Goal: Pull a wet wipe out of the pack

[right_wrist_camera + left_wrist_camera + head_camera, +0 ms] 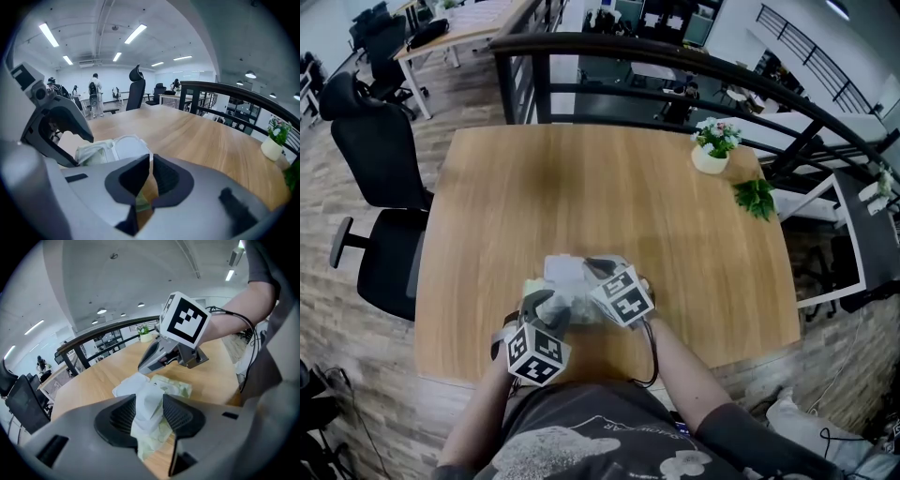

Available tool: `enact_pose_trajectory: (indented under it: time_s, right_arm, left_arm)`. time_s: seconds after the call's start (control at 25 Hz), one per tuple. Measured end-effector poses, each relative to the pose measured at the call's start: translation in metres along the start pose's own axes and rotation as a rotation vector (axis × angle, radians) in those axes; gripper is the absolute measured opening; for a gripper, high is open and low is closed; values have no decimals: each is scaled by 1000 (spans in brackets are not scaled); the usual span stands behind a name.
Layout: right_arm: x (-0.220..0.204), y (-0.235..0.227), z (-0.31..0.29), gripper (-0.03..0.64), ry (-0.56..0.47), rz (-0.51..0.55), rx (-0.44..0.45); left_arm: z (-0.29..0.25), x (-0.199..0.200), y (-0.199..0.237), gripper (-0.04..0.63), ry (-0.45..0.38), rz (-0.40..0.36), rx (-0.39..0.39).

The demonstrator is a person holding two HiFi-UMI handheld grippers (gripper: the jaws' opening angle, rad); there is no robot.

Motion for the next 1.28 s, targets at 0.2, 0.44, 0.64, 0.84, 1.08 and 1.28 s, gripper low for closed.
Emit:
enact_pose_trajectory:
  time_s: [0.2, 0.44, 0.64, 0.84, 1.08, 1.28]
  right_arm:
    - [2, 0, 14, 37, -57, -30, -26]
    - [11, 9, 40, 37, -185, -8, -29]
    - [12, 27, 48, 37, -173, 13, 19]
    - [8, 51, 45, 37, -86, 67, 69]
    - [4, 69, 38, 40, 10, 71, 122]
    - [3, 75, 29, 147, 84, -22, 151]
  left_arm:
    - [-6, 3, -4, 172, 9, -14, 73]
    - [-1, 0, 4, 135, -1, 53, 138]
    - [11, -8, 13, 96, -20, 177, 143]
    - [19, -20, 16, 71, -14, 214, 153]
    - [18, -32, 22, 44, 6, 262, 114]
    - [19, -40, 28, 32, -4, 351, 65]
Point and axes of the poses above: the fingertips, and each gripper's own axes: z backward along the fingers, y to its left, x out of its top, the point moved 10 cm from there along z, backward along the fingers, and after that the axes turned 5 degrees about -y, right-handed, at the moved point
